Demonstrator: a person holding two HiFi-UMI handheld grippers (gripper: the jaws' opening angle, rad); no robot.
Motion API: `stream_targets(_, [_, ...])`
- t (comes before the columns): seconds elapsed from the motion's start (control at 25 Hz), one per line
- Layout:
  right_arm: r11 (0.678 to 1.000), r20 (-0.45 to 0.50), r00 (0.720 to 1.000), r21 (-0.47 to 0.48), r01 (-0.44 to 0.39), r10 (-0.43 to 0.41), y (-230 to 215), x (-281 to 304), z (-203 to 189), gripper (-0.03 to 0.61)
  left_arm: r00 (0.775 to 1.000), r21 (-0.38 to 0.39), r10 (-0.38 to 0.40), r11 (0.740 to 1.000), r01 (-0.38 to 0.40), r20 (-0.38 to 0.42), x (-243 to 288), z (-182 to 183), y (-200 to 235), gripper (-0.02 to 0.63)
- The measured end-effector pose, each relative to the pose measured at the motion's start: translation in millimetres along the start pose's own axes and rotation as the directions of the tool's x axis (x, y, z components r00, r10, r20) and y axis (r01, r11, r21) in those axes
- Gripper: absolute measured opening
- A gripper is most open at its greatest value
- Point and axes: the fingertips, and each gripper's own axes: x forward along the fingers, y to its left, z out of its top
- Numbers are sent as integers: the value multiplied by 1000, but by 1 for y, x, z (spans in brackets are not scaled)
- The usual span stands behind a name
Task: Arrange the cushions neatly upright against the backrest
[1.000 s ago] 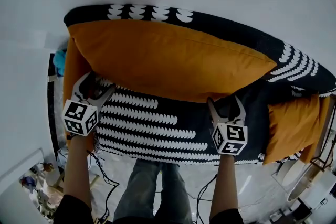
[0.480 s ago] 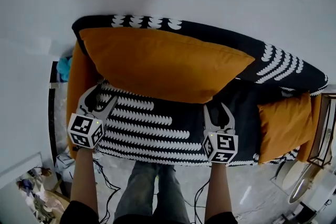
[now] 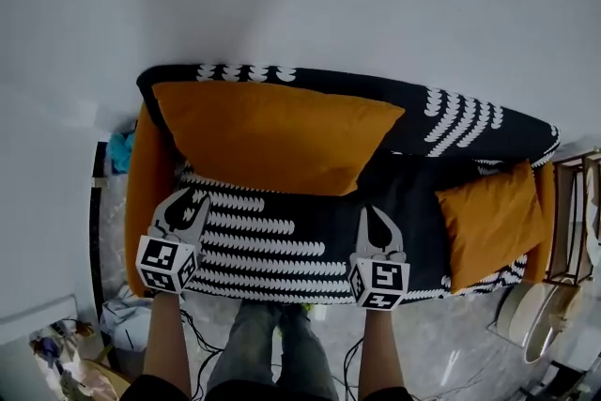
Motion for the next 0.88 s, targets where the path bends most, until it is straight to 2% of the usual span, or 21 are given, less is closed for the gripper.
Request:
stream_targets(0.16, [1000,15,1000,13,8,-8,-2,-24,12,9,1000,12,1,1000,-1,24,-14,16,-16,41])
stream_targets(0.28, [1000,36,999,18,14,-14,-1,-40,25,9,999,36,0,999,-2,46,-24,30,-28,-3])
stream_targets(0.56, [1000,65,998,11,7,-8,6,-77,59,9,998,68,-7,998,2,69,-58,61,-49,-3])
stream_targets(0.88, [1000,113,994,19,-5,2,13,-116,99,8,992,39,34,998,-39,122,-98,102,-64,-3])
